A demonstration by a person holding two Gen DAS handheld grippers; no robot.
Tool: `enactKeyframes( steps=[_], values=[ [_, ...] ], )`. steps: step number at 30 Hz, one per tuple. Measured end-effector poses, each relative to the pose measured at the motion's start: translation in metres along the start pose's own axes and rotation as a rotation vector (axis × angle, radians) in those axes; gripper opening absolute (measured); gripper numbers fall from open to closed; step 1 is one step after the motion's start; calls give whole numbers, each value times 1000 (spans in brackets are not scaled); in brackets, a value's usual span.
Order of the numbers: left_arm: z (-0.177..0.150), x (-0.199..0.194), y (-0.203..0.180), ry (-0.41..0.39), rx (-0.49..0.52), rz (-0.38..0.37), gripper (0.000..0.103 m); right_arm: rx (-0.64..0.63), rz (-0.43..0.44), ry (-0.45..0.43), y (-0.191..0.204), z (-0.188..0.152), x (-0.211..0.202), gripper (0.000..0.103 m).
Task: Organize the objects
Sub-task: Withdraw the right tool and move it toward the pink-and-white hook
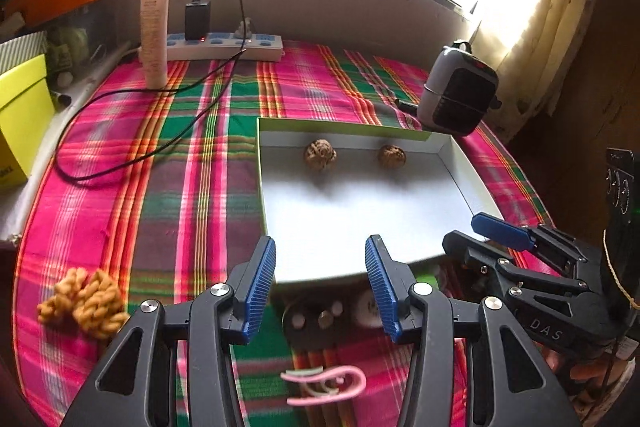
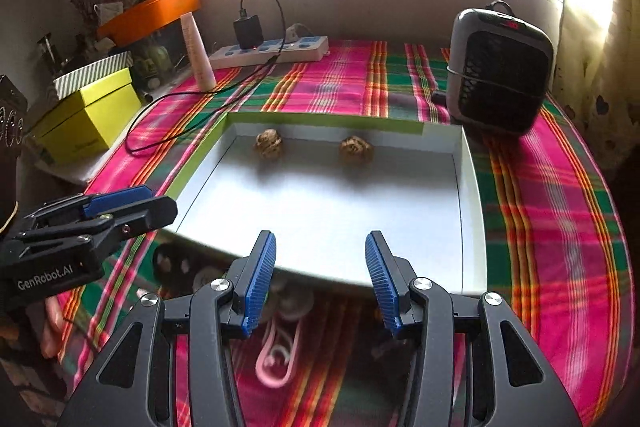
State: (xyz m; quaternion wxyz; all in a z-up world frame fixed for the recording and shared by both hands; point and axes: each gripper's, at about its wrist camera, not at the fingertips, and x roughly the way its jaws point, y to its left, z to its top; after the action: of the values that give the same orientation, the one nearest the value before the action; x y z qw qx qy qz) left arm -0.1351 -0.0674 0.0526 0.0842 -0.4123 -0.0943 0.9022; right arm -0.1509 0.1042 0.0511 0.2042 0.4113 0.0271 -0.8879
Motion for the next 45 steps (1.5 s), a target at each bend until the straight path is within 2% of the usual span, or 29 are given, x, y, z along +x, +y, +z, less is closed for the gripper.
enactKeyframes(
  steps=[4,21,24,39,45],
  values=[
    [-11,-6,-1,4,21,-8,45,-13,-11,-9,5,-10,-6,48],
    [-58,-7,-9,62,141,-54,46,6,41,3,12,-47,-13,48],
    [-63,-3,-10,80,153,-42,46,9,42,8,13,-51,-13,48],
    [-81,-6,-16,107,140,-62,46,-4,41,39,18,-64,-10,48],
    [-79,-3,-17,92,115,-27,46,-17,21,54,21,-63,-2,48]
  ],
)
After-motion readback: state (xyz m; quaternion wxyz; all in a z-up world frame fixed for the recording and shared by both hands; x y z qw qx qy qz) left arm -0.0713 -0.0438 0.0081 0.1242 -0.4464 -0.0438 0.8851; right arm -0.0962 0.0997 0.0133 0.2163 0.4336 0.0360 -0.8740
